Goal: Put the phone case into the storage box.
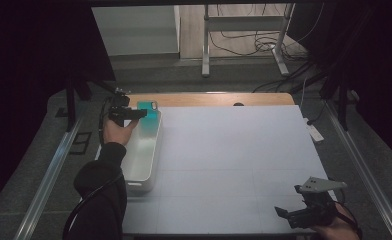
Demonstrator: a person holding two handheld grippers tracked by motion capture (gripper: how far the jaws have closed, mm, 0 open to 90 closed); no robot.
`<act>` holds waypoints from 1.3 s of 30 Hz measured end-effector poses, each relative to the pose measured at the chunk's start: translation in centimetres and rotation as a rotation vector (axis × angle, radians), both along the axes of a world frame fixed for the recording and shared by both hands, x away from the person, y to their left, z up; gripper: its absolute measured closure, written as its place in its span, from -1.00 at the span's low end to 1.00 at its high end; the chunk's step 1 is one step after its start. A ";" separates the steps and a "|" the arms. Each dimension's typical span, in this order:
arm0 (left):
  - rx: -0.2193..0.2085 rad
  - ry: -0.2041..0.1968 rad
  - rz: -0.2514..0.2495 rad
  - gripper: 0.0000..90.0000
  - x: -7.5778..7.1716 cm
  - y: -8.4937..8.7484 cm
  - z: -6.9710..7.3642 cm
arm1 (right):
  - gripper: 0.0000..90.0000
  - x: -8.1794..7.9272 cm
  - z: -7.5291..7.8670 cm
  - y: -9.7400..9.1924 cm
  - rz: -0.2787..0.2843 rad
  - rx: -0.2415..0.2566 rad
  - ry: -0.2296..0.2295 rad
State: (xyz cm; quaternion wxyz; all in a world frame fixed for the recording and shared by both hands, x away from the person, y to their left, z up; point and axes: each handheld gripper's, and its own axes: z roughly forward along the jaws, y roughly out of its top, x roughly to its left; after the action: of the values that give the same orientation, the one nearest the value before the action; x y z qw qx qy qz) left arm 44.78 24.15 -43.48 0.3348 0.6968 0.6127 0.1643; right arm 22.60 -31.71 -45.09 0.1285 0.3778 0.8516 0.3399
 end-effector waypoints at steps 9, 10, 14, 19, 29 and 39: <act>-0.015 -0.015 -0.049 -0.53 -0.5 0.0 0.1 | -0.97 0.0 0.0 0.0 -0.008 0.007 0.002; -0.021 -0.018 -0.053 -0.54 -0.6 0.1 0.2 | -0.97 0.0 0.0 0.0 -0.009 0.006 0.002; -0.026 -0.024 -0.072 -0.59 -0.8 0.1 0.3 | -0.98 0.0 0.0 0.0 -0.009 0.006 0.003; -0.036 -0.035 -0.095 -0.67 -1.2 0.3 0.4 | -0.98 0.1 0.0 -0.1 -0.009 0.006 0.002; -0.047 -0.066 -0.150 -0.82 -2.0 0.1 0.9 | -1.00 0.1 0.0 -0.1 -0.016 0.005 0.001; -0.027 -0.093 -0.218 -0.92 -2.9 -0.5 1.2 | -1.00 0.1 0.0 -0.2 -0.034 0.008 -0.003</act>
State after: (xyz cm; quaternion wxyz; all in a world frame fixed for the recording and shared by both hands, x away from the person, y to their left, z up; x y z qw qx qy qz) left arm 41.84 23.64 -42.25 0.3881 0.7464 0.5191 0.1508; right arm 22.69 -31.93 -45.06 0.1341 0.3923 0.8434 0.3416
